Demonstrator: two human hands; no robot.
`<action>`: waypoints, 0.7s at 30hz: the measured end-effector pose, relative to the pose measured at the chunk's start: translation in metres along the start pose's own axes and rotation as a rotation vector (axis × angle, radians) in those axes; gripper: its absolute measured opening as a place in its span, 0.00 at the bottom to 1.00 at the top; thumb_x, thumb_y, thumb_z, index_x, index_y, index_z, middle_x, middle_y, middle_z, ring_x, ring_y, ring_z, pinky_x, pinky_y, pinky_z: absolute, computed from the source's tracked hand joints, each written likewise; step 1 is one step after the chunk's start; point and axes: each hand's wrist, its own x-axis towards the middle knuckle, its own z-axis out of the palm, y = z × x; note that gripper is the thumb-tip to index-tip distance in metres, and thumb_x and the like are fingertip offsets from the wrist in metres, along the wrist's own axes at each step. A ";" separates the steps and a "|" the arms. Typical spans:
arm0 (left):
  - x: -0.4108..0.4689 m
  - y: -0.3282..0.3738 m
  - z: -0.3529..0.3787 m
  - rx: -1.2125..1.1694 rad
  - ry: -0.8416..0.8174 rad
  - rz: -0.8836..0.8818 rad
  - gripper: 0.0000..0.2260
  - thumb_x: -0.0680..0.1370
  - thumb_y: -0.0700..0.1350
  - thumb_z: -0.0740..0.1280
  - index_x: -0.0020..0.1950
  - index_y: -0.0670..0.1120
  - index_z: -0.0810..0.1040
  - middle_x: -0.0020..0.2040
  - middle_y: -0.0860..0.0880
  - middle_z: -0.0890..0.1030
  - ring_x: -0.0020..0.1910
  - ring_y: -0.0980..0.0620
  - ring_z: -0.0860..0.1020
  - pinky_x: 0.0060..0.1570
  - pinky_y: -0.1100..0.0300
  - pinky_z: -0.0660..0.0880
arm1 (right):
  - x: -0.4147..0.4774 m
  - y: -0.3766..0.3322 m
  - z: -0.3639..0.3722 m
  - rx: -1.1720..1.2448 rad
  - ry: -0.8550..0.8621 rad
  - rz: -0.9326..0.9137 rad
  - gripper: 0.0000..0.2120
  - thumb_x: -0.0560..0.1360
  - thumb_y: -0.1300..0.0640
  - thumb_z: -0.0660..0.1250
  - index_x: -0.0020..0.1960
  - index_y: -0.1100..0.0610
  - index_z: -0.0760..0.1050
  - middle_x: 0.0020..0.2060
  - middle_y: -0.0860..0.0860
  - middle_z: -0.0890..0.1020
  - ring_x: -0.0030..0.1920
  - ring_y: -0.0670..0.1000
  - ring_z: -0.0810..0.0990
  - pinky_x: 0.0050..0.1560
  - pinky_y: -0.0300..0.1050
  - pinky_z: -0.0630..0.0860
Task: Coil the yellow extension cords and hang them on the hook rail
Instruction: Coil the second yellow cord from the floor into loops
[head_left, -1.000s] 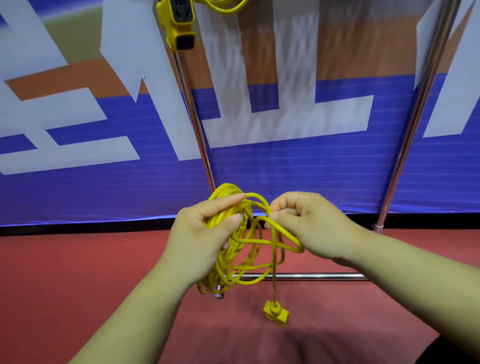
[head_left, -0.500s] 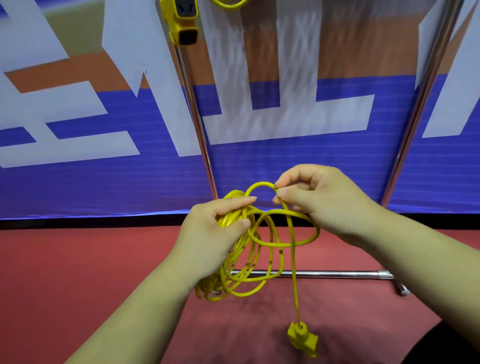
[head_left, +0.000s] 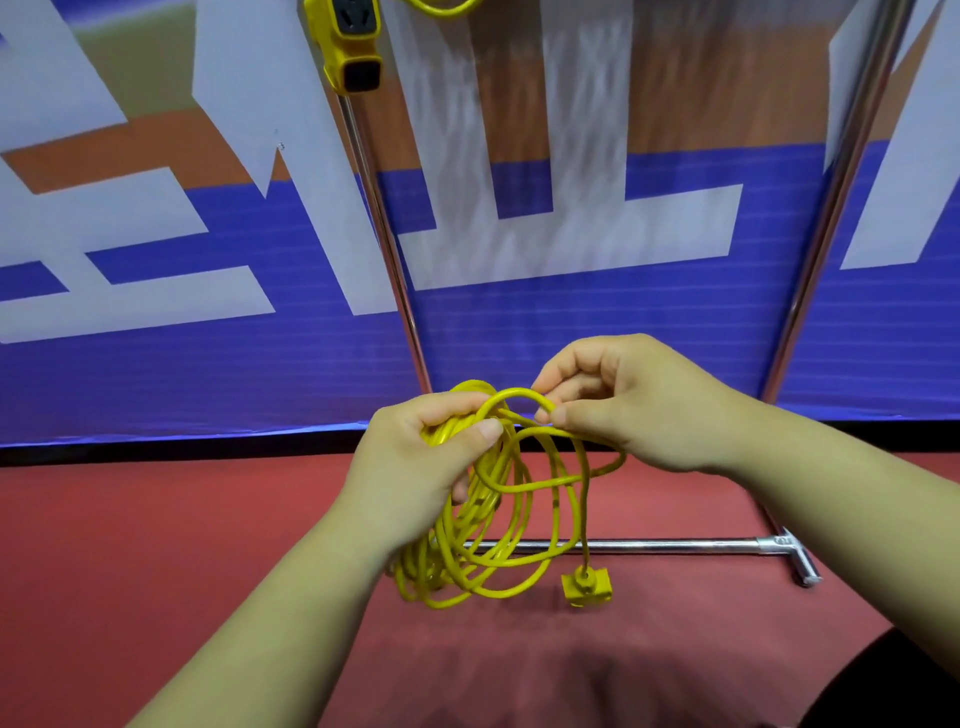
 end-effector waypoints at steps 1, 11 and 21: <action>0.000 0.001 0.000 0.010 0.002 0.010 0.07 0.78 0.43 0.72 0.50 0.55 0.86 0.38 0.31 0.80 0.25 0.50 0.72 0.30 0.58 0.72 | 0.000 0.000 0.000 0.013 0.018 -0.014 0.08 0.76 0.64 0.71 0.52 0.54 0.78 0.42 0.52 0.87 0.44 0.57 0.85 0.46 0.52 0.78; 0.009 0.006 -0.008 0.019 0.083 0.082 0.09 0.79 0.41 0.71 0.48 0.56 0.85 0.31 0.37 0.77 0.25 0.49 0.72 0.31 0.58 0.71 | 0.006 0.000 -0.004 0.059 0.032 -0.008 0.11 0.73 0.71 0.70 0.50 0.58 0.76 0.41 0.55 0.84 0.42 0.58 0.83 0.47 0.56 0.79; 0.014 -0.004 0.008 -0.053 -0.102 -0.059 0.09 0.75 0.44 0.74 0.53 0.57 0.85 0.46 0.28 0.81 0.25 0.48 0.73 0.30 0.59 0.72 | 0.006 -0.019 -0.002 0.339 0.186 -0.056 0.14 0.71 0.71 0.74 0.48 0.55 0.77 0.40 0.56 0.86 0.46 0.58 0.86 0.46 0.49 0.83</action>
